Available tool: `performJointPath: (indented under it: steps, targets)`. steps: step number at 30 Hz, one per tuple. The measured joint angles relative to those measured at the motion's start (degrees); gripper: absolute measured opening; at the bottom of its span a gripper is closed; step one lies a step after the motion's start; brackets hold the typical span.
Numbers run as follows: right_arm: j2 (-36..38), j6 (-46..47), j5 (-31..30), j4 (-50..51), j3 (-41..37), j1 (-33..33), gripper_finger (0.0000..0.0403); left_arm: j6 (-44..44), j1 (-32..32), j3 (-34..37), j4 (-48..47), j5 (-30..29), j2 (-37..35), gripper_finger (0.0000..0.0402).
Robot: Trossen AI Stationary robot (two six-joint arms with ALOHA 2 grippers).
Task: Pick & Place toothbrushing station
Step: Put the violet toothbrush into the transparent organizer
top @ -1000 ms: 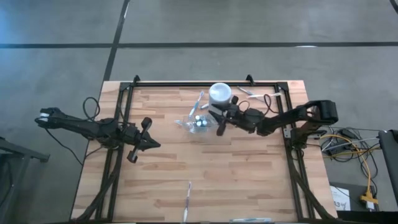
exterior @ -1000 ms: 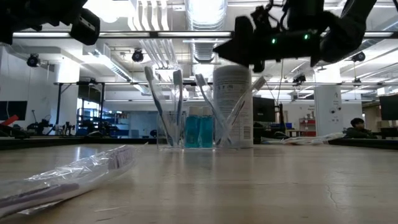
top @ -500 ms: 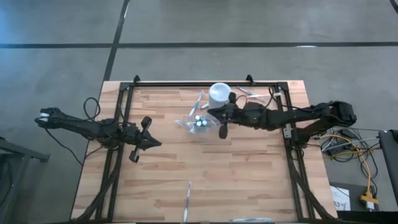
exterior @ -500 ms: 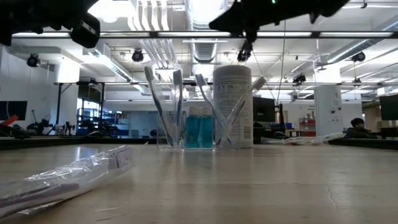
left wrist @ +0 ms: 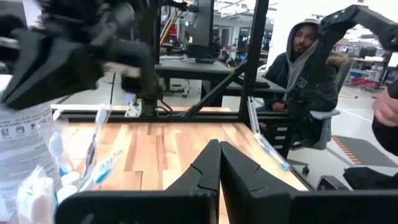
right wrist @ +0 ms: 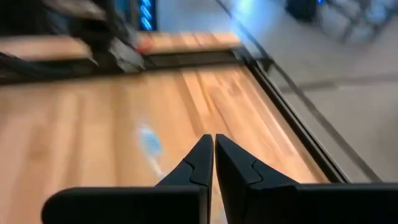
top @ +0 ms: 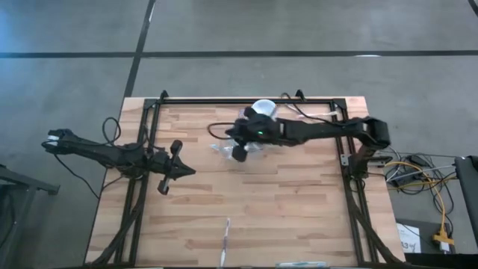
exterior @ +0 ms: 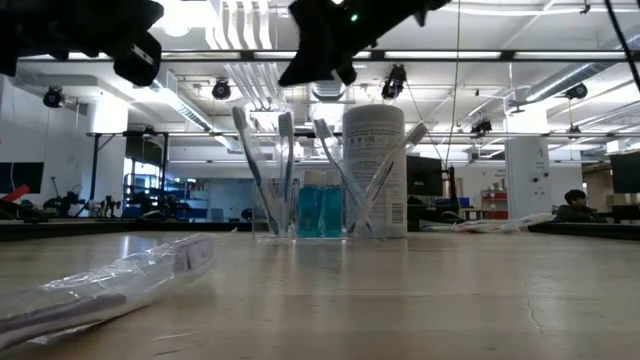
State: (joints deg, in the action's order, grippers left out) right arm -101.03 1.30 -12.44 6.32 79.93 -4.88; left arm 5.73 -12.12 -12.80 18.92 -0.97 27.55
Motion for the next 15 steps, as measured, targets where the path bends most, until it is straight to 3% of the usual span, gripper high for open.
performJointPath:
  steps: [6,15]
  targets:
    - [-6.2,1.7,-5.7,12.3,8.3,0.7,0.0010,0.0,0.0,0.0,-1.1,0.0,0.0,0.0007]
    - [-6.3,6.1,-16.4,26.8,9.6,2.6,0.0008,0.1,0.0,0.0,-2.0,0.1,-0.4,0.0007]
